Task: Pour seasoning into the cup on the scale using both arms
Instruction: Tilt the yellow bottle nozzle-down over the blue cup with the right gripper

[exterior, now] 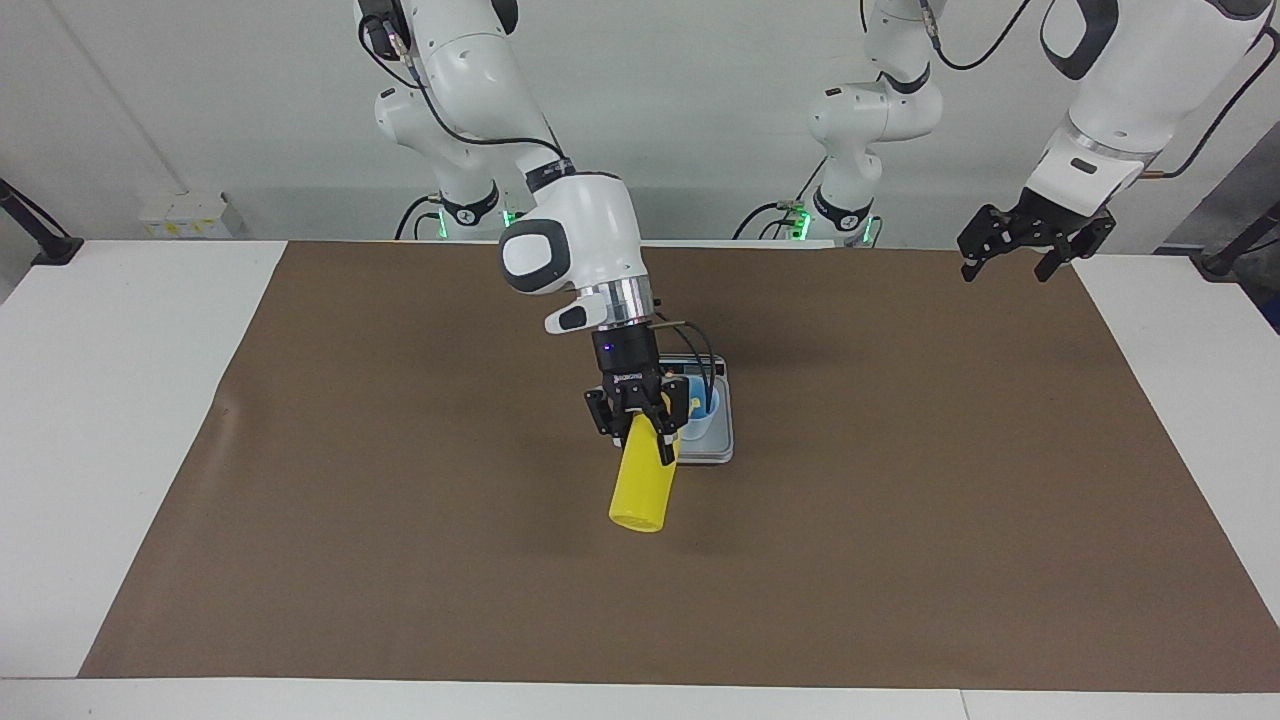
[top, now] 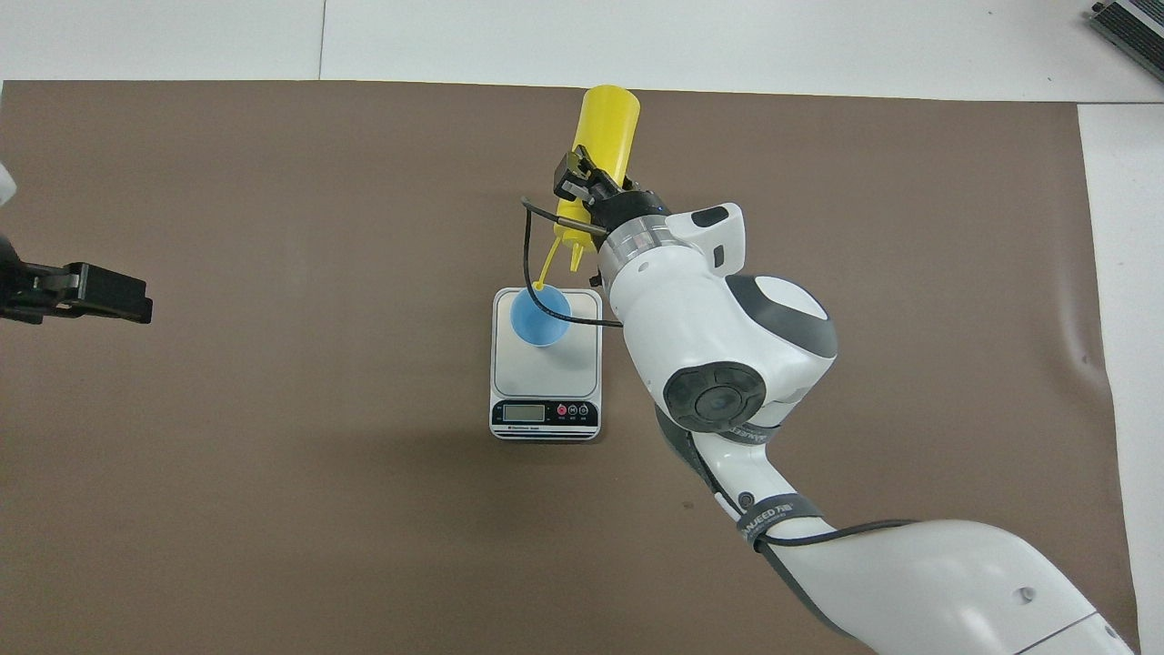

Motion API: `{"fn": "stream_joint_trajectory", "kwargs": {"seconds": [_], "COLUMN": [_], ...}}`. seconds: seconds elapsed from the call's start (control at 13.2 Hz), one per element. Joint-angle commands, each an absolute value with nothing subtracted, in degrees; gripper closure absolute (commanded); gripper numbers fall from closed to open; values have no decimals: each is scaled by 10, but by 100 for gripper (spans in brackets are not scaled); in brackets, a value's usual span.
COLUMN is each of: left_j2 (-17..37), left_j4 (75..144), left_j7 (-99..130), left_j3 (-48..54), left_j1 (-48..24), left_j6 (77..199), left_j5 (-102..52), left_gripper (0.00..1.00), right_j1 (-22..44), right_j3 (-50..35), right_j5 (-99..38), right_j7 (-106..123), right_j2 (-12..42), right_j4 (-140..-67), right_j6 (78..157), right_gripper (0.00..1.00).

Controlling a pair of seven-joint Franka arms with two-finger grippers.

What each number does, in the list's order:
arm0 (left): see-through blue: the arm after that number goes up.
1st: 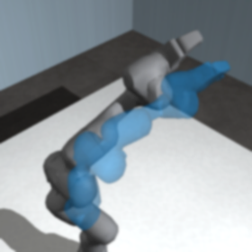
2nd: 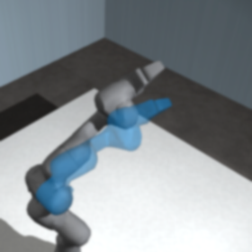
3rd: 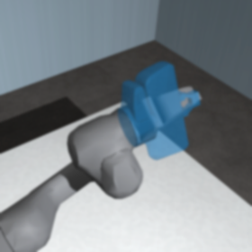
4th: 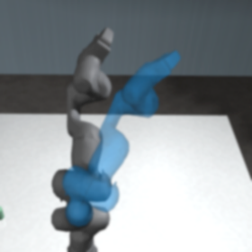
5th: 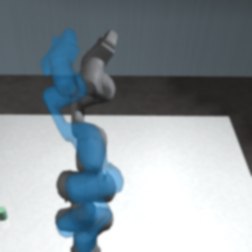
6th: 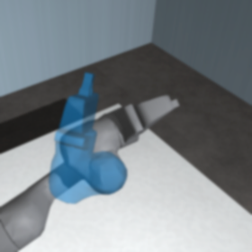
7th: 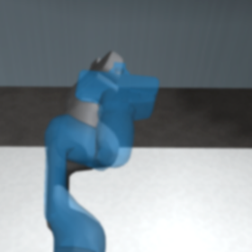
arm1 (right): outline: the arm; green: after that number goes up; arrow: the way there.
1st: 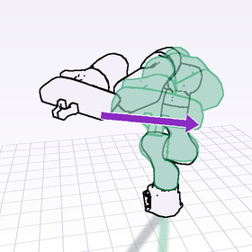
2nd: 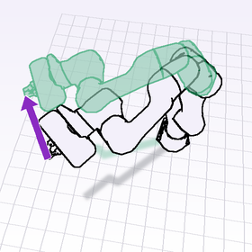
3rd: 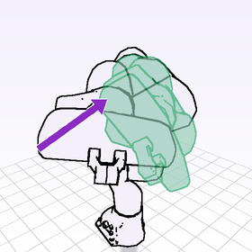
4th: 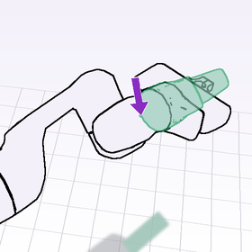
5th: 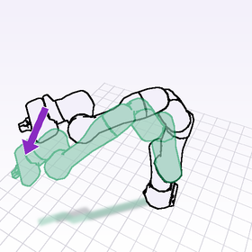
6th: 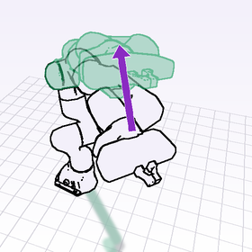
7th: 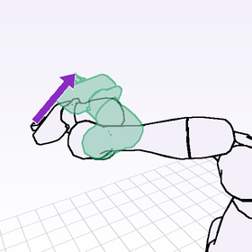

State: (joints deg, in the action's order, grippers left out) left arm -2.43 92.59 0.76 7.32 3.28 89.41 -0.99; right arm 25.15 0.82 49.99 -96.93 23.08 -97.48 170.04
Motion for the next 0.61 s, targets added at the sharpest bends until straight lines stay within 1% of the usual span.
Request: {"fn": "stream_joint_trajectory", "kwargs": {"seconds": [0.0,0.15,0.53], "left_j2": [-36,-36,-36], "left_j4": [935,935,935], "left_j7": [3,3,3], "left_j3": [76,76,76], "left_j1": [38,38,38], "left_j6": [889,889,889], "left_j5": [-4,-4,-4], "left_gripper": [0,0,0], "right_j1": [246,243,250], "right_j3": [10,11,11], "right_j5": [547,576,611], "right_j7": [-990,-990,-990], "right_j2": [269,284,320], "right_j4": [-901,-887,-841], "right_j6": [1722,1738,1737], "right_gripper": [100,100,100]}}
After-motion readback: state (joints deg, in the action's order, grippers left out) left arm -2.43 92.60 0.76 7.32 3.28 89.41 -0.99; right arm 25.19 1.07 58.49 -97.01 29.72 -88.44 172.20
